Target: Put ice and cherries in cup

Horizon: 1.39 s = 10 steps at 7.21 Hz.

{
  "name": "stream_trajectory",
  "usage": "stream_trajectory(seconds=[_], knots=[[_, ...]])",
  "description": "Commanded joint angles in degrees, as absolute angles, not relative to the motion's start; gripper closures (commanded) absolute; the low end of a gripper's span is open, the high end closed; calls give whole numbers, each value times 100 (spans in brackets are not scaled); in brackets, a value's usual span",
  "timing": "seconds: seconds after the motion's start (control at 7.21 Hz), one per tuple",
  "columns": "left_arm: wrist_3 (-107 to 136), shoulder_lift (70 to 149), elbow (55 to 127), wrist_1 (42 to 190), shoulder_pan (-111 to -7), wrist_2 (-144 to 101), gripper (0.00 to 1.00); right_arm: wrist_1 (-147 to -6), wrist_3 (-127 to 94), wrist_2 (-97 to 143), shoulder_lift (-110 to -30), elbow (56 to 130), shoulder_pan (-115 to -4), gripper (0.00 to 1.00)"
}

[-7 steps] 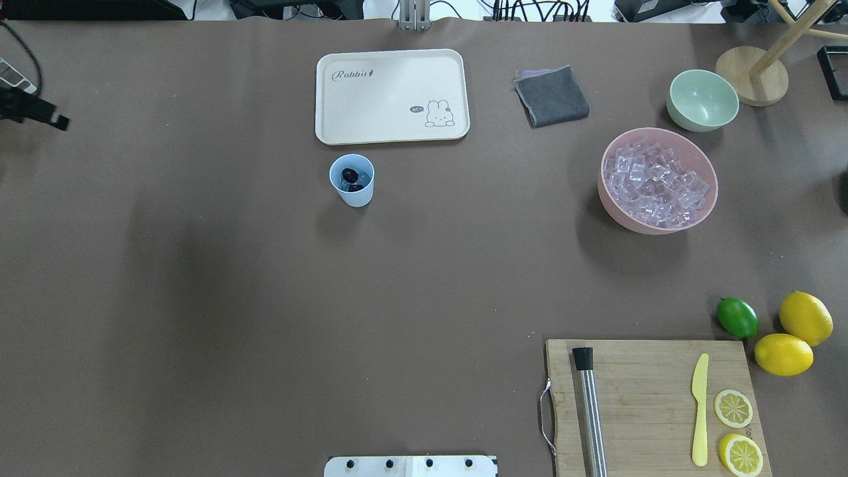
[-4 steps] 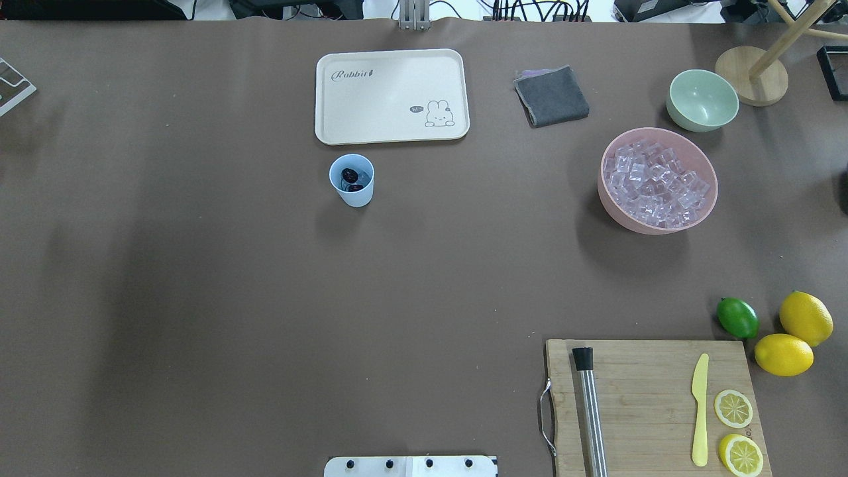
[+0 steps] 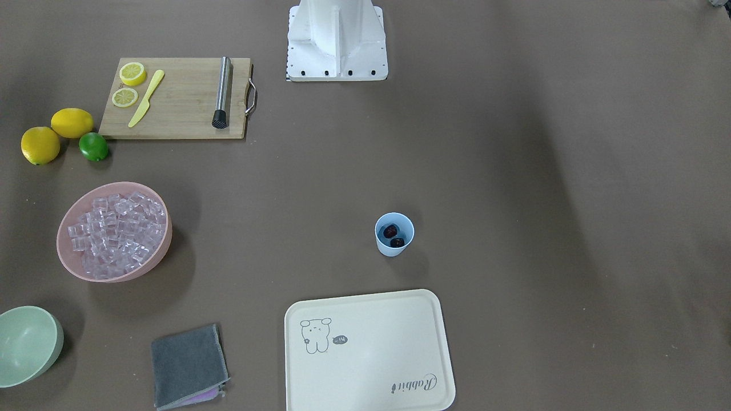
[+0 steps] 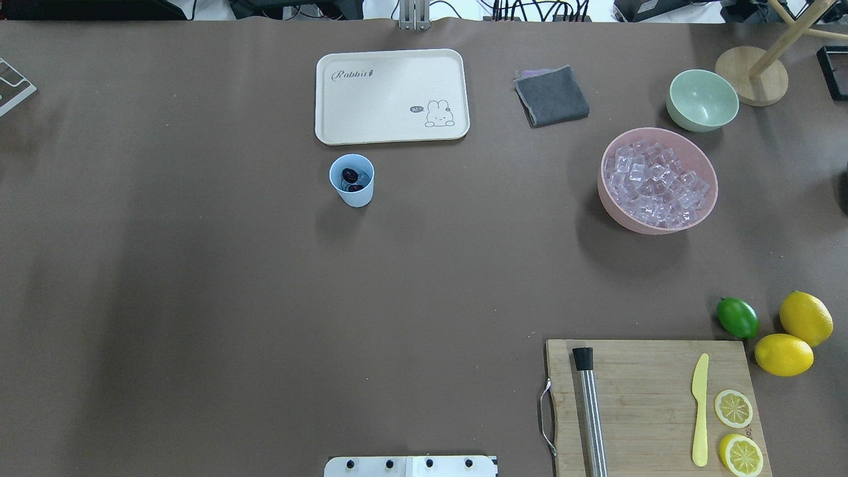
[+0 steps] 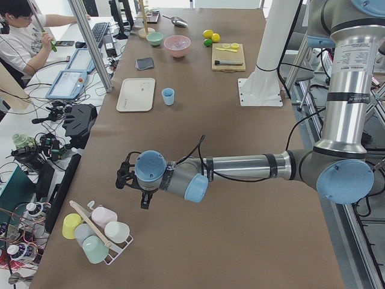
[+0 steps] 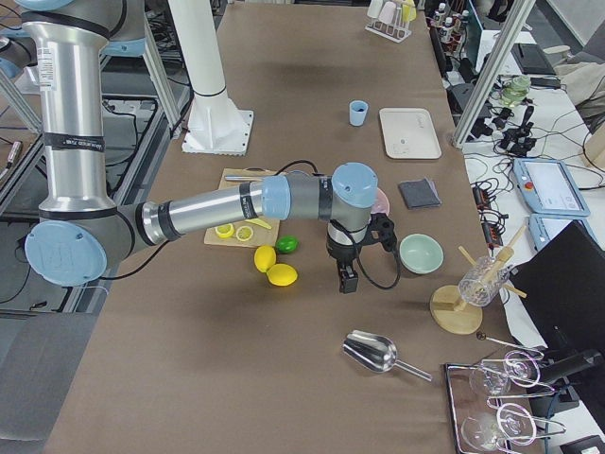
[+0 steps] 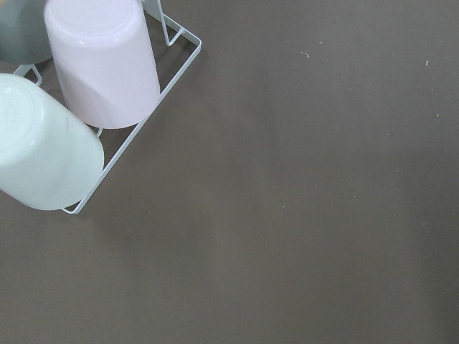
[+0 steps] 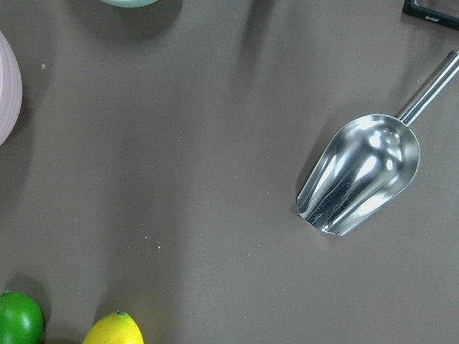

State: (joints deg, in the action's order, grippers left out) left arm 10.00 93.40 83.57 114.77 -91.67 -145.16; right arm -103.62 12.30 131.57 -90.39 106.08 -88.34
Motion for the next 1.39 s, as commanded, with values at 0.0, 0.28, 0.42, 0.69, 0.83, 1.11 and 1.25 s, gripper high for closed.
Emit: stream_trajectory(seconds=[0.0, 0.28, 0.42, 0.69, 0.83, 1.11, 1.25], knots=[[1037, 9744, 8577, 10781, -9176, -14476, 2, -10371, 1222, 13175, -9026, 10617, -8833, 1], [634, 10151, 8796, 9393, -9184, -14013, 2, -10371, 1213, 13166, -9018, 10617, -8824, 1], [633, 10404, 8772, 9013, -9150, -13801, 2, -10371, 1213, 13140, -8913, 10556, -8824, 1], [633, 10652, 8842, 8859, -9150, -13589, 2, -10362, 1213, 13166, -8912, 10564, -8824, 1], [624, 10670, 8946, 8903, -9210, -13518, 2, -10362, 1213, 13131, -8843, 10547, -8824, 1], [650, 10600, 9220, 8816, -9141, -13456, 2, -10354, 1222, 13140, -8807, 10486, -8824, 1], [642, 10539, 9168, 8807, -9132, -13447, 2, -10362, 1222, 13148, -8833, 10485, -8824, 1]])
